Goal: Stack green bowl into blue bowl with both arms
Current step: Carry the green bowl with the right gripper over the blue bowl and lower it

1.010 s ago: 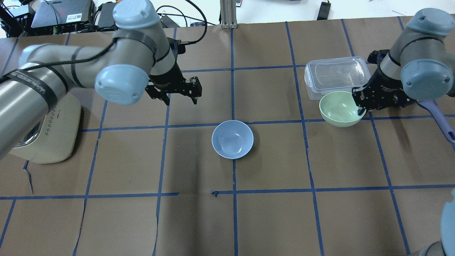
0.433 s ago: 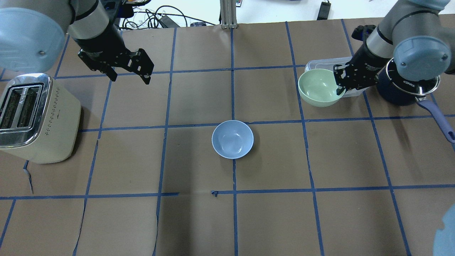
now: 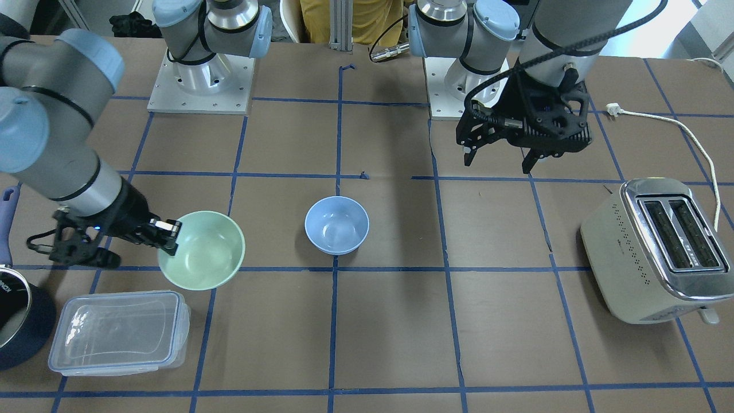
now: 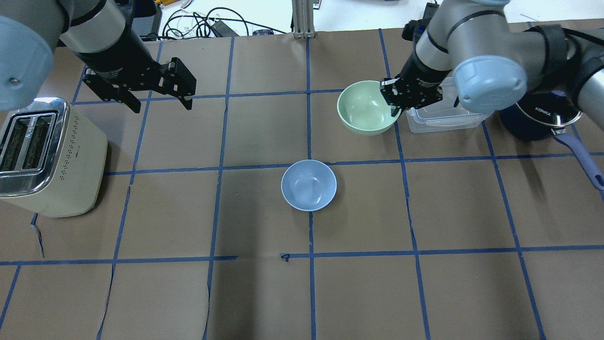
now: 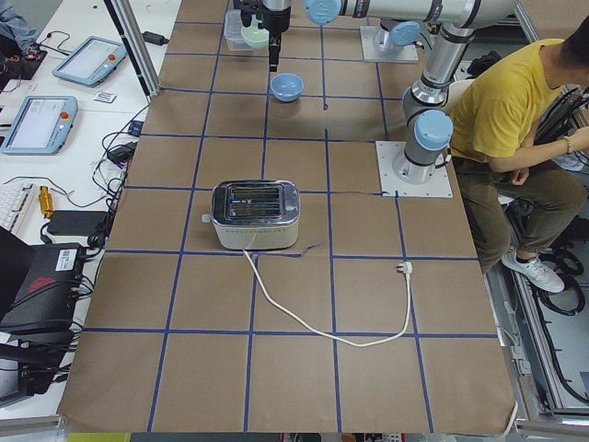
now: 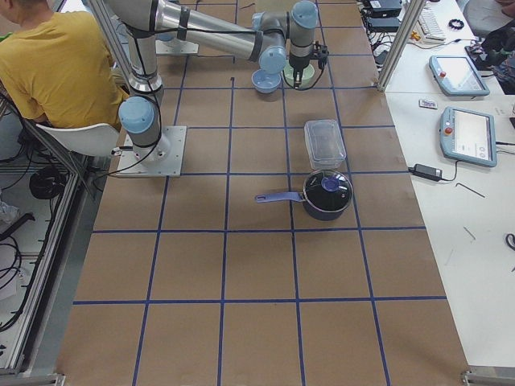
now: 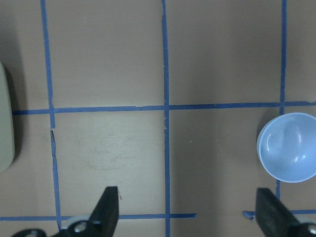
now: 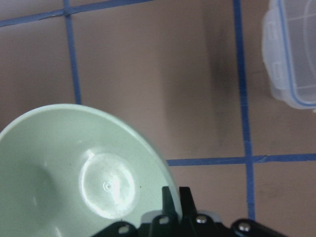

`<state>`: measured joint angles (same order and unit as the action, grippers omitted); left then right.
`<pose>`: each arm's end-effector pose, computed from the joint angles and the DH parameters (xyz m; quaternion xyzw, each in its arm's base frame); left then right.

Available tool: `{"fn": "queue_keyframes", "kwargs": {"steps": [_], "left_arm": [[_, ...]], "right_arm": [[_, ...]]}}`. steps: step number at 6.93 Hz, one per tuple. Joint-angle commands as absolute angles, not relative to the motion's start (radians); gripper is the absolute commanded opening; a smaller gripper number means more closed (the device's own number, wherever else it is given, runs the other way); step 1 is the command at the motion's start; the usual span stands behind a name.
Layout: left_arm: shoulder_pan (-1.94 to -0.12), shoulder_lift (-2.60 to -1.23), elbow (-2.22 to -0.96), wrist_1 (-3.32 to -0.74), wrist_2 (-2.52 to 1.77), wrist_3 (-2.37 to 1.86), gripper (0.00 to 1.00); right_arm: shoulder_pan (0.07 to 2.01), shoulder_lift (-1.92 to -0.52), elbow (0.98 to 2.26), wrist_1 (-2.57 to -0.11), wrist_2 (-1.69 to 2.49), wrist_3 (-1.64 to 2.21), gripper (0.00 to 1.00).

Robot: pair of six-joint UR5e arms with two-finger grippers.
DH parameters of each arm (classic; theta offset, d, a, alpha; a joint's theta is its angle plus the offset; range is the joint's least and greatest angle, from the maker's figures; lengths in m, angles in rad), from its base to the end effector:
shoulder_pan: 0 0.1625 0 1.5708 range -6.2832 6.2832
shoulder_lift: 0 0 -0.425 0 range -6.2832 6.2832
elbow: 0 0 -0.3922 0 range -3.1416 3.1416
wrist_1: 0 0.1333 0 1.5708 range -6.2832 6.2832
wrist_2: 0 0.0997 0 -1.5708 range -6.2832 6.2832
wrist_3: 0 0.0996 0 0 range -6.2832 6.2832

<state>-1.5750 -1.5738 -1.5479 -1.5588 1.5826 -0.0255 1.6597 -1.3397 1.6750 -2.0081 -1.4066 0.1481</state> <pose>-0.1342 -0.4957 0.4989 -0.0107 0.9998 -0.0160 0.0057 0.2002 -0.5613 0.3595 0.0253 0.9950 -0.0408 0.0873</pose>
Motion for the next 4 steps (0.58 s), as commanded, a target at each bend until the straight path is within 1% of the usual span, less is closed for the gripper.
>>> {"fn": "queue_keyframes", "kwargs": {"steps": [1, 3, 4], "left_arm": [[-1.575, -1.577, -1.551, -1.559, 1.583, -0.04, 1.0], [-1.574, -1.577, -1.549, -1.559, 1.583, -0.038, 1.0], [-1.572, -1.577, -1.551, -1.559, 1.582, -0.038, 1.0]], "right_arm": [[1.802, -1.338, 1.681, -2.049, -1.41, 0.192, 0.0], [1.835, -1.341, 1.793, -2.065, -1.405, 0.195, 0.0], [1.836, -1.341, 1.859, -2.145, -1.402, 0.195, 0.0]]}}
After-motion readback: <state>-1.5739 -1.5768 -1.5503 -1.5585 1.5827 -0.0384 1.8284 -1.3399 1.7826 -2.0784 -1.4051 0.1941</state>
